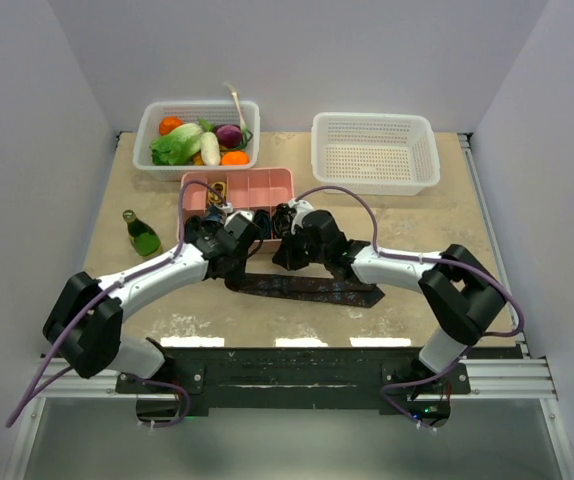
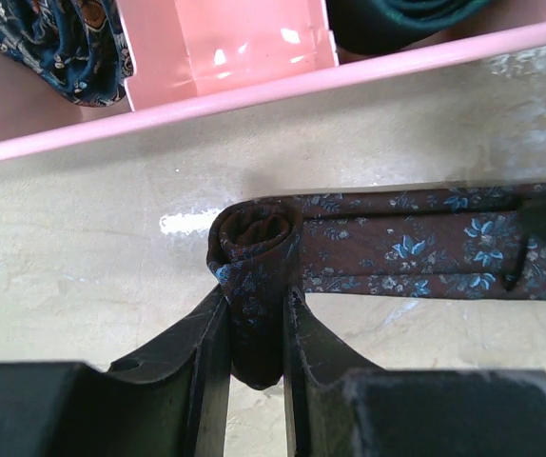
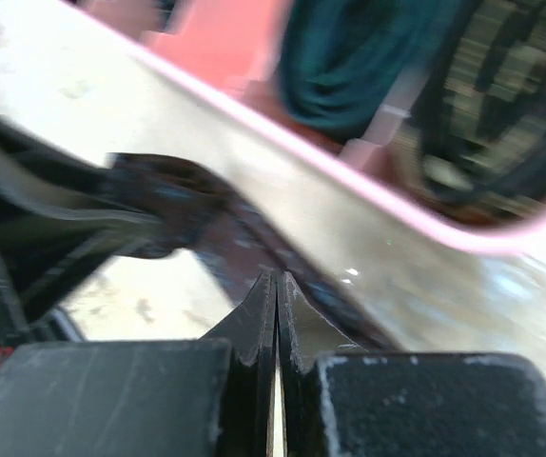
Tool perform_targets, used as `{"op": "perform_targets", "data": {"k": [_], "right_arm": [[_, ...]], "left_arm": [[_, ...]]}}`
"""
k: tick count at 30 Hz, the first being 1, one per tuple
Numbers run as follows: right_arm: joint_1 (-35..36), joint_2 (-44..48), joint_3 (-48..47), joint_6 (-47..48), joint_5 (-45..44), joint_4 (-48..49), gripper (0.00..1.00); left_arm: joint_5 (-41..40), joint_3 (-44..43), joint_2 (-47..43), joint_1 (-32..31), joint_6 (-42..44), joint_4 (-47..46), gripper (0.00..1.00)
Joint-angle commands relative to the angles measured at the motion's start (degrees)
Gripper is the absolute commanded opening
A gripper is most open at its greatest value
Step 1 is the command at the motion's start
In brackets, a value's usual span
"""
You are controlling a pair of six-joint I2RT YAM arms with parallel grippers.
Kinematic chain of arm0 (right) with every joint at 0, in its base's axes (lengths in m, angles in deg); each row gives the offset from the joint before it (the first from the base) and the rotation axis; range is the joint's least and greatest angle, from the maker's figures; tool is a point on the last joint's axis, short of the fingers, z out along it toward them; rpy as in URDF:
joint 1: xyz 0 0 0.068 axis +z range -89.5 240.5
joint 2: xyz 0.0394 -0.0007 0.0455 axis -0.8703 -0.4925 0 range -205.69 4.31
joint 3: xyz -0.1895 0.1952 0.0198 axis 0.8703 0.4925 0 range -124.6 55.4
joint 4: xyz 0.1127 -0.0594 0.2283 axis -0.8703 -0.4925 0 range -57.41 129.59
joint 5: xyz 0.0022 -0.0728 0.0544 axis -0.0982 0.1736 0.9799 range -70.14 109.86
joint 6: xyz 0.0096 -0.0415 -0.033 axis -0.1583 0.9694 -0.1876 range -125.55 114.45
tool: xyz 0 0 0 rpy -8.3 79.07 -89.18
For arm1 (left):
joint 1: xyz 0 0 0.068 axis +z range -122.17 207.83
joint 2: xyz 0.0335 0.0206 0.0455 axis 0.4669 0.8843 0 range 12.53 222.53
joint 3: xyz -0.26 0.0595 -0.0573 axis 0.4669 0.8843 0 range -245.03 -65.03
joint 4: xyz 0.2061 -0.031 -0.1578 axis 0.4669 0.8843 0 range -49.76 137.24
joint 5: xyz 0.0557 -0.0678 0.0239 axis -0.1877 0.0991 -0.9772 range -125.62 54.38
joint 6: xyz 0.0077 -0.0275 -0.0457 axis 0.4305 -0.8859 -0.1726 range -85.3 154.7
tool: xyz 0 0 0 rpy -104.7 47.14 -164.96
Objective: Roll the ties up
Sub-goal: Roll the tie at the center of the board.
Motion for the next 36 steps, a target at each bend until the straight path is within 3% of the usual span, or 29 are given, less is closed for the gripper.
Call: {"op": "perform_targets", "data": {"k": [1,9,23,27,28,31,36], "right_arm": [[-2.1,3.1,2.0,1.9,-2.6,-2.8,0.00],[-3.3,5.5,3.7,2.6,-4.0,-4.8,0.00],[-3.9,1.8,2.8,1.7,-3.3,-3.9,0.00],[-4.0,1.6,3.1,1.5,-3.2,-3.6,0.00],[-4.0,1.6,3.2,1.5,-3.2,-3.6,0.00],[-4.1,1.7,3.4,1.5,-3.2,-3.6,0.00],[-4.2,1.9,3.6,1.6,-3.0,-3.5,0.00]], "left_arm": [[-5.2,-2.2,2.1,-1.6,-2.3,1.9,0.00],[-11.0,-3.7,6.0,-4.9,-5.5,5.0,0.00],[-12.6,-10.3,17.0,-13.9,-9.9,7.8,0.01],[-10.7,-10.5,17.4,-14.6,-9.8,6.6,0.15],[-10.4,-10.3,17.1,-14.7,-9.7,5.9,0.27],[-8.2,-9.5,16.1,-14.9,-9.0,3.4,0.39],[-3.6,-7.9,13.3,-14.8,-8.9,-1.3,0.47]]}}
